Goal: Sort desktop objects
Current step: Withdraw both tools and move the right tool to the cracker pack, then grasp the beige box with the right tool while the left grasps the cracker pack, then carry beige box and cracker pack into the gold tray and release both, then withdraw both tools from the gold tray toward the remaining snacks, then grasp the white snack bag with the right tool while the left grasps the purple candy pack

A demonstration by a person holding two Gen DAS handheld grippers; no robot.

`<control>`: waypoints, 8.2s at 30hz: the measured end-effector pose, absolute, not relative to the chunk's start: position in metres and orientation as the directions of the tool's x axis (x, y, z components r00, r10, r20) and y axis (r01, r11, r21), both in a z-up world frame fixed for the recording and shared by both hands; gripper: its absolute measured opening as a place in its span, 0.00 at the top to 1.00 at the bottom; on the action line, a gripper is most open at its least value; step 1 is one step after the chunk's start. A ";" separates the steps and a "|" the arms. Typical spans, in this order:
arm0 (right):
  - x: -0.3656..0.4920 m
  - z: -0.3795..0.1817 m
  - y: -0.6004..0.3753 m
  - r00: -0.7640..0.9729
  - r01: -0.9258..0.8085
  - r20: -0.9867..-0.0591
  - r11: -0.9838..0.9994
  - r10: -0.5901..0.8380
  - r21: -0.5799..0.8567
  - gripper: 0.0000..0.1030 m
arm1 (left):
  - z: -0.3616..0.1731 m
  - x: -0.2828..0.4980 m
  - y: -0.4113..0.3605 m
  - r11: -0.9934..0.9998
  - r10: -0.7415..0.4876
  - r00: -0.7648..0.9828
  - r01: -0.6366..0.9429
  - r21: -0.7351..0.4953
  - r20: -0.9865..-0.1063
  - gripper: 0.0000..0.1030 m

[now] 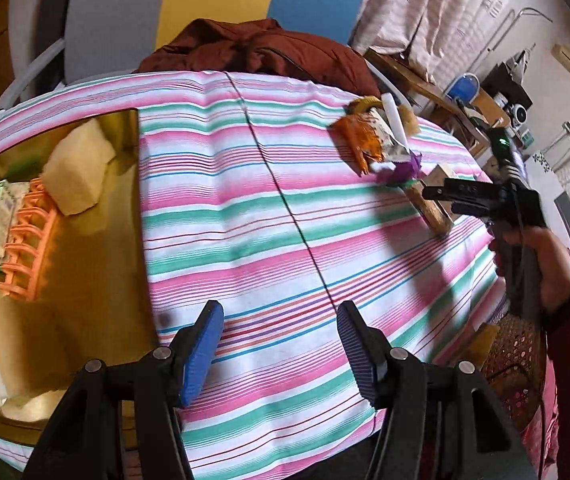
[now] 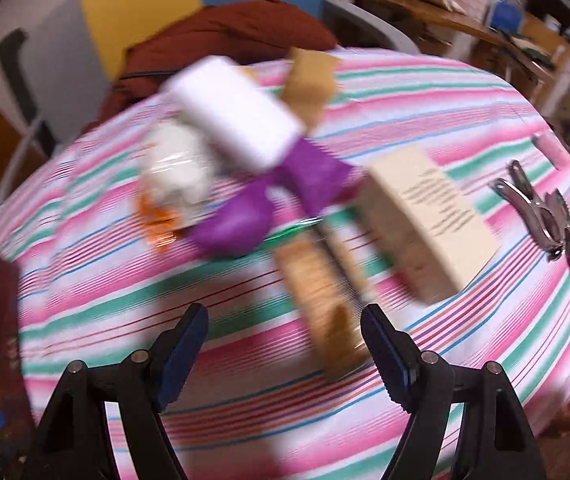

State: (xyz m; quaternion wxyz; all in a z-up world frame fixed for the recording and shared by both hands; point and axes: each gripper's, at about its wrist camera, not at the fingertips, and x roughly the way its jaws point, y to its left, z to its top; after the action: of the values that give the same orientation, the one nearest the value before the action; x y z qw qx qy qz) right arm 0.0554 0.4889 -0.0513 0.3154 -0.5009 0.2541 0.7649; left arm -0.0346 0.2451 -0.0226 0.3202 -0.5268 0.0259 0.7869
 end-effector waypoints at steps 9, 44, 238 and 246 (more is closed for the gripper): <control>0.054 -0.081 0.523 -0.267 -0.740 -0.952 -0.665 0.151 0.102 0.37 | -0.038 -0.037 0.257 -0.802 0.458 -0.206 -0.514 -0.303 -0.865 0.42; 0.083 -0.060 0.573 -0.274 -0.749 -0.916 -0.663 0.292 0.012 0.29 | -0.051 -0.046 0.383 -0.696 0.458 -0.083 -0.653 -0.299 -0.885 0.42; 0.061 -0.039 0.490 -0.516 -0.731 -0.850 -0.574 0.110 0.369 0.12 | -0.069 -0.092 0.407 -0.643 0.460 -0.278 -0.759 -0.101 -0.843 0.37; 0.064 -0.041 0.498 -0.520 -0.742 -0.848 -0.547 0.103 0.388 0.12 | -0.082 -0.084 0.392 -0.632 0.541 -0.315 -0.764 -0.130 -0.780 0.52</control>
State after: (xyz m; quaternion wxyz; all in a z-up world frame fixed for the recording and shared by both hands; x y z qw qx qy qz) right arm 0.0643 0.4980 -0.0407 0.2709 -0.4083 0.3913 0.7790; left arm -0.0837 0.3922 -0.0818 0.4079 -0.4197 0.1330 0.7998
